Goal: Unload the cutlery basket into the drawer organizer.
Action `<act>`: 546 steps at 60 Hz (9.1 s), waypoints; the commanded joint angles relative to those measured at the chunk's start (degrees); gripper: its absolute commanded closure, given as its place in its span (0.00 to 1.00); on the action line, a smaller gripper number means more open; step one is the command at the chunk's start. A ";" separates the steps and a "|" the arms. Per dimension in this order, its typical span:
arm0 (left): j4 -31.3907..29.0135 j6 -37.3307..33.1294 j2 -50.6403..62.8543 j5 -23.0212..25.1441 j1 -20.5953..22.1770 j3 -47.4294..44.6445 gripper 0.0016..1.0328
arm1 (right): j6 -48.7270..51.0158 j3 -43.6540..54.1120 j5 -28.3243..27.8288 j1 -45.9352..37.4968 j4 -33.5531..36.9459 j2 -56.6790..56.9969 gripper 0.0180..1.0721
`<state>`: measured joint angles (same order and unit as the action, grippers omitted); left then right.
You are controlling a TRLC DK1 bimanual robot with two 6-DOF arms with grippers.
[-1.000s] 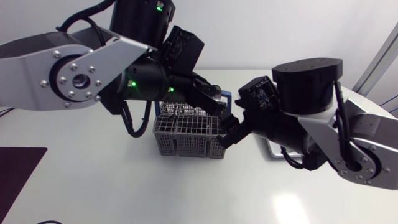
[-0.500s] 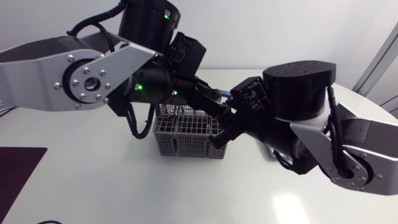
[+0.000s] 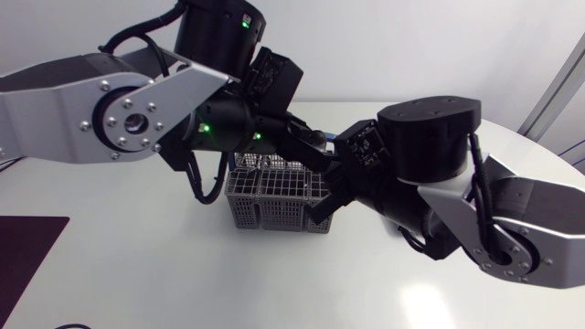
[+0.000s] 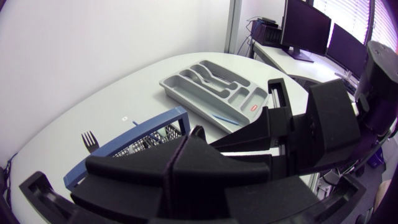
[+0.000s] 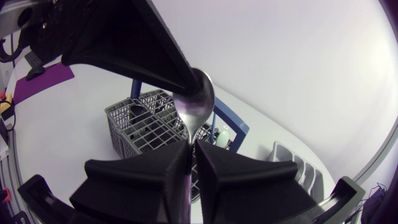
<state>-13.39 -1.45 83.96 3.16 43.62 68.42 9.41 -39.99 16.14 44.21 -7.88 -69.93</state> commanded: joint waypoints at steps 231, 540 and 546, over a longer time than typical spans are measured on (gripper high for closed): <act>-2.87 -18.15 -2.05 -16.25 -4.68 -13.49 0.28 | 57.12 -2.46 -61.58 -66.18 28.89 -4.07 0.28; 3.90 5.32 3.05 -1.14 0.24 2.77 0.43 | 15.46 9.05 -18.25 -9.23 -14.36 2.08 0.89; 3.90 5.14 2.08 -1.14 -0.64 2.86 0.31 | 15.99 9.84 -20.80 -10.81 -12.42 3.75 0.89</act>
<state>-9.56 2.83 86.67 1.67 44.01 69.19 25.30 -31.66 -3.46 34.74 -21.41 -68.01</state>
